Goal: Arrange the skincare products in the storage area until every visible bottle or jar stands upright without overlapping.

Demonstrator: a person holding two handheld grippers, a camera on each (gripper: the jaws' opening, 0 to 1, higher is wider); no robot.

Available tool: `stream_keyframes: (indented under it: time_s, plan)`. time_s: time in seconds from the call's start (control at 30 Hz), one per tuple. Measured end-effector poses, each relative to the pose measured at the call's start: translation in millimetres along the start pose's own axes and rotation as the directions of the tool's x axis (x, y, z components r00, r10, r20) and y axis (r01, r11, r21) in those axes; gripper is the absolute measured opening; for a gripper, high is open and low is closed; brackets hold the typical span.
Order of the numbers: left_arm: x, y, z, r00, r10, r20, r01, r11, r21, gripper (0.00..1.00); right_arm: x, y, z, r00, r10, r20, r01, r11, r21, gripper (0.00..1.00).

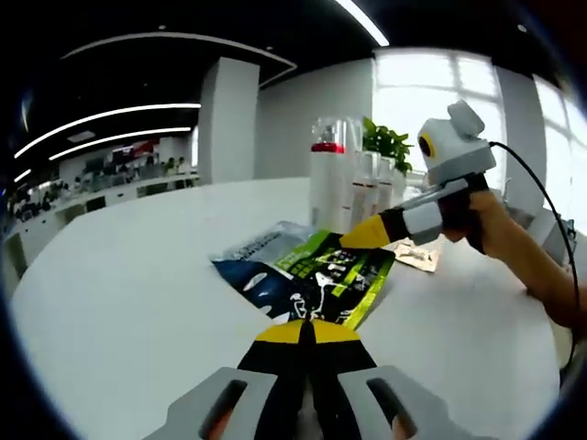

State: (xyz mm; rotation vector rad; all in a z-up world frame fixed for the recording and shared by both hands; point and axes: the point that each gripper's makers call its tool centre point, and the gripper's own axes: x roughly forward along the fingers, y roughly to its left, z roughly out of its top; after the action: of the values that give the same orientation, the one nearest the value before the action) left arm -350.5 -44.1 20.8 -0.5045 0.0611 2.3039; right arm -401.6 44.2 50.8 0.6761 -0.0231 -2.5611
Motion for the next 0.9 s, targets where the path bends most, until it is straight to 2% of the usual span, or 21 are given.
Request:
stream_keyframes:
  time_s: [0.23,0.4,0.43,0.53,0.77,0.9]
  plan:
    - [2,5.7,1.3,1.0,0.006,0.001,-0.006,1.0,-0.008,0.01,1,-2,-4.2,0.999,-0.018,-0.031,0.017,1.0,-0.021,0.04]
    - [4,10.1,3.4,1.0,0.007,0.002,-0.007,1.0,-0.009,0.01,-1,-4,-3.2,0.999,-0.029,-0.029,0.028,0.999,-0.033,0.03]
    - [5,11.2,3.9,1.0,0.007,0.002,-0.007,1.0,-0.01,0.01,-1,-7,-2.8,0.999,-0.044,-0.03,0.043,0.998,-0.041,0.0]
    - [6,15.9,5.7,1.0,0.01,0.003,-0.01,1.0,-0.014,0.01,-4,-14,-1.3,0.996,-0.08,-0.023,0.079,0.995,-0.066,0.0]
    - [7,19.6,7.1,1.0,0.018,0.004,-0.018,1.0,-0.013,0.01,-5,-8,-2.2,0.998,-0.052,-0.024,0.05,0.997,-0.06,0.0]
    - [8,21.5,7.9,1.0,0.023,0.005,-0.023,1.0,-0.01,0.01,-1,0,-9.9,0.998,-0.02,-0.062,0.016,0.998,-0.055,0.0]
